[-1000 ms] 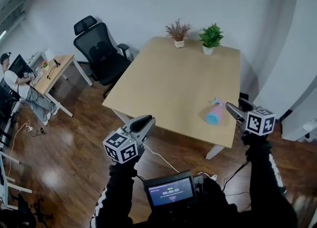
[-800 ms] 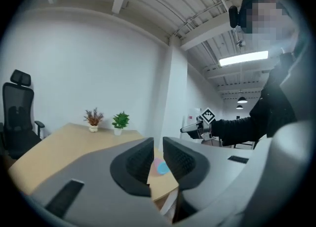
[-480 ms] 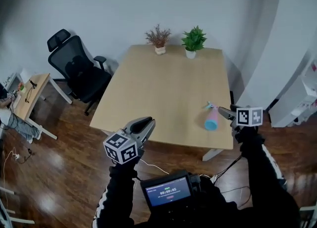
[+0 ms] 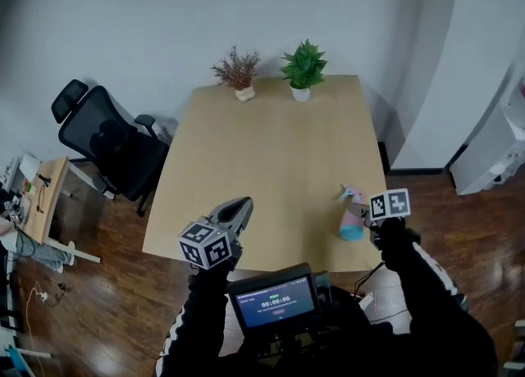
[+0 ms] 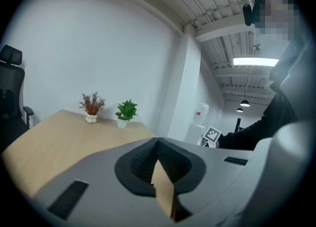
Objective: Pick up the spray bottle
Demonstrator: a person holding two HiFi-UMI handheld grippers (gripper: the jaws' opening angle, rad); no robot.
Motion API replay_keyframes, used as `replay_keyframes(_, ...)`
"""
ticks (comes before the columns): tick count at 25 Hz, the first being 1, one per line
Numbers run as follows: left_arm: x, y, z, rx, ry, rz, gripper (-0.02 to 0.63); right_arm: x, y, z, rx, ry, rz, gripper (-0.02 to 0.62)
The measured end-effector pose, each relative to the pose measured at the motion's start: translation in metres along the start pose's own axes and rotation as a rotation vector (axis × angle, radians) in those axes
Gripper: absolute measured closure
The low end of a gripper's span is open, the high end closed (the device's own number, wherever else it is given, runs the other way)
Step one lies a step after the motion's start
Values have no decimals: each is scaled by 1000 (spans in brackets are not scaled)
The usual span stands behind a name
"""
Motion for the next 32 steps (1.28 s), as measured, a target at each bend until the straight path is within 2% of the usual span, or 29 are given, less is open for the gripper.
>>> replay_keyframes(4, 75, 19, 47, -34, 10, 92, 603, 48, -29, -27, 74, 60, 63, 247)
replay_keyframes(7, 107, 31, 64, -39, 61, 141, 603, 70, -28, -31, 137, 97, 112, 247)
replay_keyframes(14, 154, 53, 89, -64, 191, 155, 603, 116, -20, -38, 241, 194, 179, 238)
replay_keyframes(20, 156, 57, 119, -59, 247, 156, 603, 139, -28, -24, 211, 234, 176, 229)
replay_keyframes(24, 137, 70, 134, -65, 294, 154, 603, 149, -17, -11, 195, 210, 180, 227)
replay_keyframes(32, 103, 43, 165, -59, 262, 100, 603, 130, -10, 11, 234, 124, 20, 235)
Point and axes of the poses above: the fingertips, and each gripper's own axes: x forward along the fingers, z to its left, y out of its underside, the point moved 6 cm from there along -x, backward along the fingers, and after that the axes turned 14 degrees about x, right-handed, at the moved point
